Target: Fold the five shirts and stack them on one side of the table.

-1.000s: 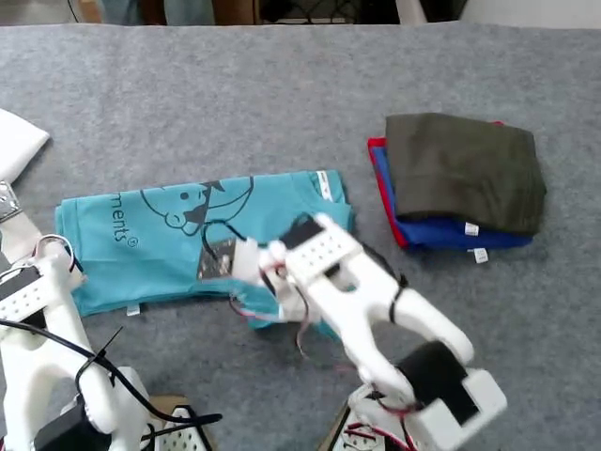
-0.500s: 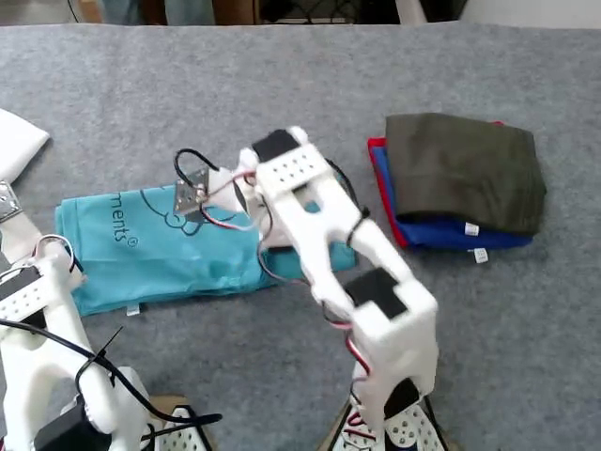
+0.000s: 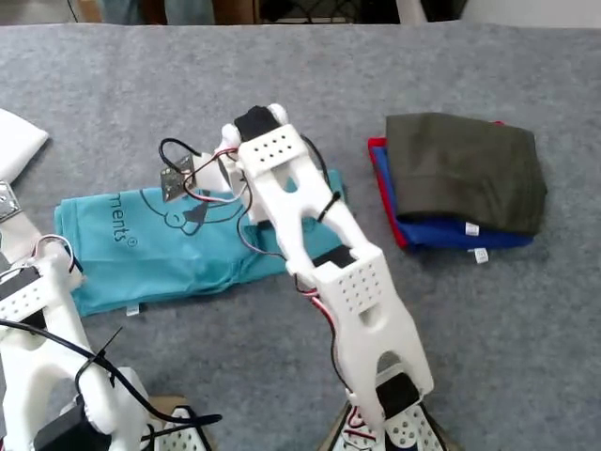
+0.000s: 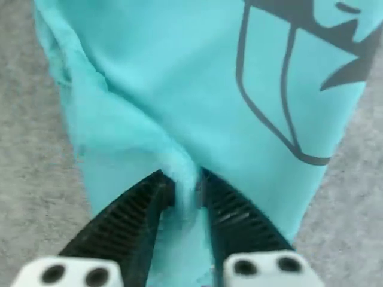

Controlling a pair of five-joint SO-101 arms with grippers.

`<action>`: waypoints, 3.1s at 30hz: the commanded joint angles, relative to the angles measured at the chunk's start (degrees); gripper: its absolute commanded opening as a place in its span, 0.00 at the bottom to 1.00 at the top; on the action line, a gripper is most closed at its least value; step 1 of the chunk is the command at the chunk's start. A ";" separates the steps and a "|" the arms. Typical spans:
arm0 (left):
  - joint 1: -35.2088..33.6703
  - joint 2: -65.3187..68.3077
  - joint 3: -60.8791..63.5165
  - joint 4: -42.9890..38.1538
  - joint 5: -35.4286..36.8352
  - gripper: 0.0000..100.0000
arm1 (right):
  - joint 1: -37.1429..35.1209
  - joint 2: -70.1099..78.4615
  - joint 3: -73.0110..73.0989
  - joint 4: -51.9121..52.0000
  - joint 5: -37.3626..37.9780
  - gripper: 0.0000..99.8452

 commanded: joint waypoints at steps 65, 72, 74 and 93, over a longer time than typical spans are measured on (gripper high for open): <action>3.03 69.01 -75.74 50.02 -11.43 0.03 | 4.13 -42.42 38.99 0.62 -20.84 0.01; -2.95 61.63 -81.71 56.09 -11.52 0.03 | 6.95 -47.43 38.99 -1.49 -20.84 0.01; -5.41 60.04 -86.20 58.55 -13.27 0.03 | 7.82 -49.45 38.99 -1.85 -20.84 0.01; 17.98 45.36 -81.71 66.64 -10.64 0.03 | 19.60 -62.37 39.08 -25.93 -30.24 0.01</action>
